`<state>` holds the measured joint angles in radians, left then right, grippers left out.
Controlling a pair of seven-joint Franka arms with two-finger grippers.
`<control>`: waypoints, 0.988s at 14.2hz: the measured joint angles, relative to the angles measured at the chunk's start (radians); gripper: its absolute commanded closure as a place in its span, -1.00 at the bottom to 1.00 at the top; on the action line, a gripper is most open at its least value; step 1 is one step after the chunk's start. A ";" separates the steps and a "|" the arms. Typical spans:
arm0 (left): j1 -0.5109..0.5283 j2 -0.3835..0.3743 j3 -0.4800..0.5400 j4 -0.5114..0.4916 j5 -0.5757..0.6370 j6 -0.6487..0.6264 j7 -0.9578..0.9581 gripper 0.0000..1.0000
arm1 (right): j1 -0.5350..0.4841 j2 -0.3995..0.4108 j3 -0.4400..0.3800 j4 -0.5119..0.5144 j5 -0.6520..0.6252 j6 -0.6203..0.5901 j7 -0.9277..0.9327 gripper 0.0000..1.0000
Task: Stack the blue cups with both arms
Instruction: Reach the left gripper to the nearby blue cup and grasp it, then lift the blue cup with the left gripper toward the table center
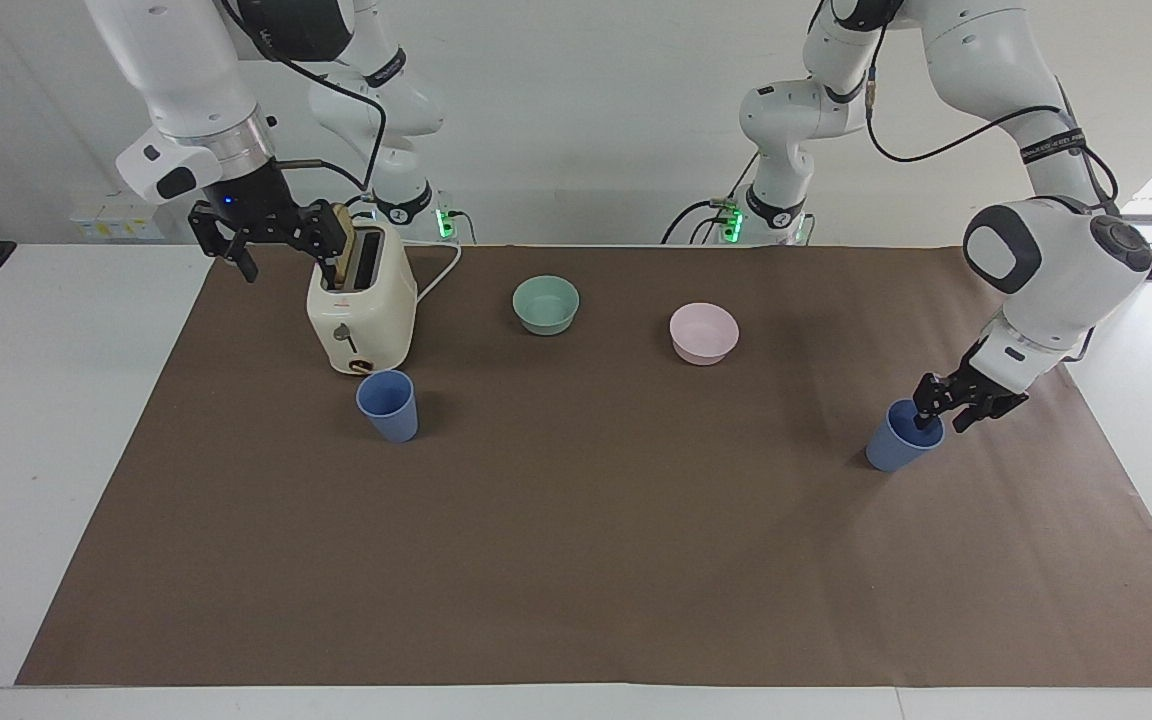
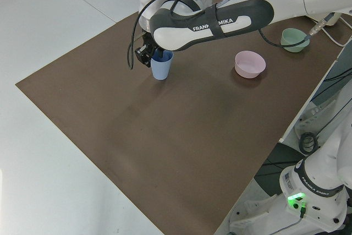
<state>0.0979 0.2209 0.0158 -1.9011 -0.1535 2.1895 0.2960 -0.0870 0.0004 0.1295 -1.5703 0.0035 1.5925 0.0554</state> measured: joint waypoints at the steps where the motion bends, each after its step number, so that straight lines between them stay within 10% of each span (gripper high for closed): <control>1: 0.000 0.001 0.000 0.000 0.000 0.000 0.000 -0.04 | 0.000 0.000 0.000 0.000 0.000 0.000 0.000 -1.00; 6: 0.000 0.022 -0.007 -0.001 -0.002 0.001 0.000 0.97 | 0.000 0.000 0.000 0.000 0.000 0.000 0.000 -1.00; 14: -0.008 -0.025 -0.016 0.054 -0.004 -0.062 -0.030 1.00 | 0.000 0.000 0.000 0.000 0.000 0.000 0.000 -1.00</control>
<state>0.0900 0.1958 -0.0003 -1.8468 -0.1574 2.1280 0.2663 -0.0870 0.0003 0.1295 -1.5703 0.0035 1.5925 0.0554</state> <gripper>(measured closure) 0.960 0.000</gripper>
